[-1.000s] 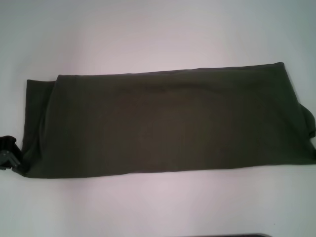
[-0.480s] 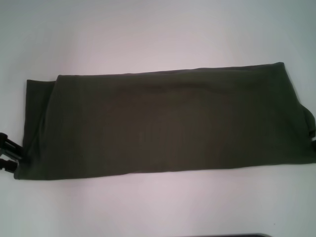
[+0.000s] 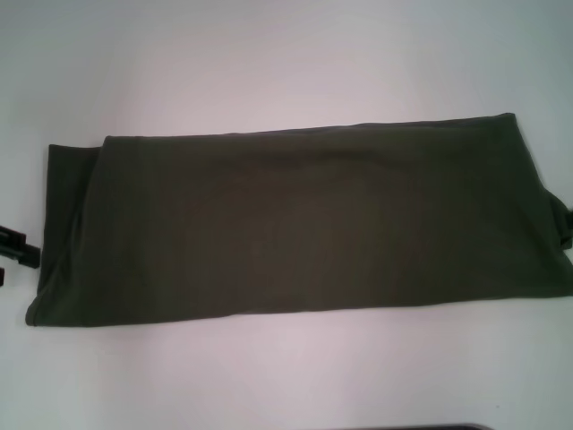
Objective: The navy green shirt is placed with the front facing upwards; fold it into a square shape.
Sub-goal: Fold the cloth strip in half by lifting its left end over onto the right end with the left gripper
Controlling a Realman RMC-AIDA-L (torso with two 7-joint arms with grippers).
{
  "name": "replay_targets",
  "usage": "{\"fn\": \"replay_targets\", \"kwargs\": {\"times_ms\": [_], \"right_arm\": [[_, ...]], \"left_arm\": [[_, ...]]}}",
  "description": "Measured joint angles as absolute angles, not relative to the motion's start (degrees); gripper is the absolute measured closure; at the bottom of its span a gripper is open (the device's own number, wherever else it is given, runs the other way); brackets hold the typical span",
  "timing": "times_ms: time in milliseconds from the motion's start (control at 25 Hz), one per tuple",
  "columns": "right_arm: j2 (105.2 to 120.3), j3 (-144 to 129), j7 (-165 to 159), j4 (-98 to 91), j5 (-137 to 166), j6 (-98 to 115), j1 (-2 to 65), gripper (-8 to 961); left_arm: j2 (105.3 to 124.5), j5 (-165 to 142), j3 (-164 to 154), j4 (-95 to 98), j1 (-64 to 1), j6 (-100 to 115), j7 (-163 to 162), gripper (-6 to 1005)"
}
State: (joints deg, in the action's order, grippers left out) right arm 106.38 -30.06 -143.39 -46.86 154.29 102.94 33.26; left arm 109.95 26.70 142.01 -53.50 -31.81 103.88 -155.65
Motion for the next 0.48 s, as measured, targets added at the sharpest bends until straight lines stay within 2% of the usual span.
{"fn": "replay_targets", "kwargs": {"times_ms": [200,480], "right_arm": [[105.28,-28.21,-140.04,-47.06,142.55,104.37,33.12,316],[104.48,-28.4,-133.17,-39.67,134.03,105.95,34.92,326]], "left_arm": [[110.33,29.71,144.99,-55.16,-33.08,103.97,-153.89,372],[110.4,38.76,146.48,-54.64,-34.5,103.52,-148.89,380]]}}
